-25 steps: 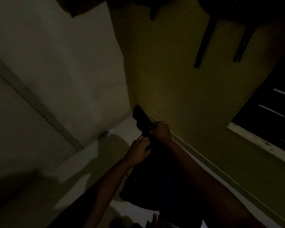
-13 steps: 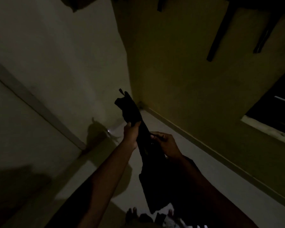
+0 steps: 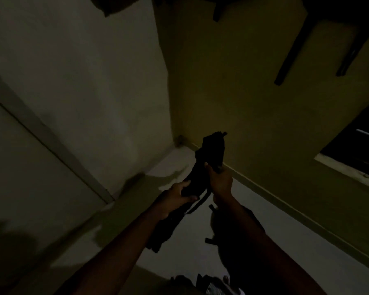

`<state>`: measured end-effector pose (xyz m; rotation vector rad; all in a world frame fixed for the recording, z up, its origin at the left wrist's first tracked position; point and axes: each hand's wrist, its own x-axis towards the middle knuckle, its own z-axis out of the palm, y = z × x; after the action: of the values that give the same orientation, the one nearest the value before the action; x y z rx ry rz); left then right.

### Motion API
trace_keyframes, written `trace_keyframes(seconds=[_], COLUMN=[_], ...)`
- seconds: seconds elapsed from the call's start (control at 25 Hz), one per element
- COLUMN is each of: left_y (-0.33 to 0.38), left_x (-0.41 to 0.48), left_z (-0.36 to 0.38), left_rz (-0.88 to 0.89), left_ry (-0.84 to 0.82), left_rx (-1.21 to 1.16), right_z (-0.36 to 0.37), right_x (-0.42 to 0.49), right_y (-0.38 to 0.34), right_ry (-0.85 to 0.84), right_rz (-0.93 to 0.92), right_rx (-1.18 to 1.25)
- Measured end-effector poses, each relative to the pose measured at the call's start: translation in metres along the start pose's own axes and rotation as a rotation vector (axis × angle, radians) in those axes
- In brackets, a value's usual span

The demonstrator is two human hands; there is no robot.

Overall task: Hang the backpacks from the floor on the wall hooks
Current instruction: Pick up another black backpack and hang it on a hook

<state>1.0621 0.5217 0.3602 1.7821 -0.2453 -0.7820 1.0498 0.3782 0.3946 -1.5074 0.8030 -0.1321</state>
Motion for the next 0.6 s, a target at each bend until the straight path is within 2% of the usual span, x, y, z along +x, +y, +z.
trace_keyframes(seconds=[0.04,0.08,0.24,0.36,0.44,0.6], left_y=[0.005,0.012,0.037,0.033,0.029,0.025], left_x=[-0.003,-0.005,0.008,0.016,0.013,0.012], left_z=[-0.006,-0.012,-0.024,-0.026,-0.026,-0.029], left_rz=[-0.058,-0.108,-0.227,-0.32,-0.291,-0.216], left_ry=[-0.066,-0.055,0.221,0.446,0.509,0.599], left_rx=[-0.226,-0.404,-0.732,-0.865,-0.903,-0.928], right_z=[-0.001,0.0,0.011,0.014,0.012,0.012], right_x=[-0.002,-0.003,-0.022,-0.025,-0.024,-0.028], right_y=[0.004,0.01,0.026,0.026,0.021,0.014], right_ry=[-0.034,-0.105,-0.464,-0.486,-0.474,-0.422], right_rz=[-0.011,-0.019,-0.065,-0.054,-0.114,-0.293], right_rx=[0.023,0.043,-0.004,-0.131,-0.214,-0.527])
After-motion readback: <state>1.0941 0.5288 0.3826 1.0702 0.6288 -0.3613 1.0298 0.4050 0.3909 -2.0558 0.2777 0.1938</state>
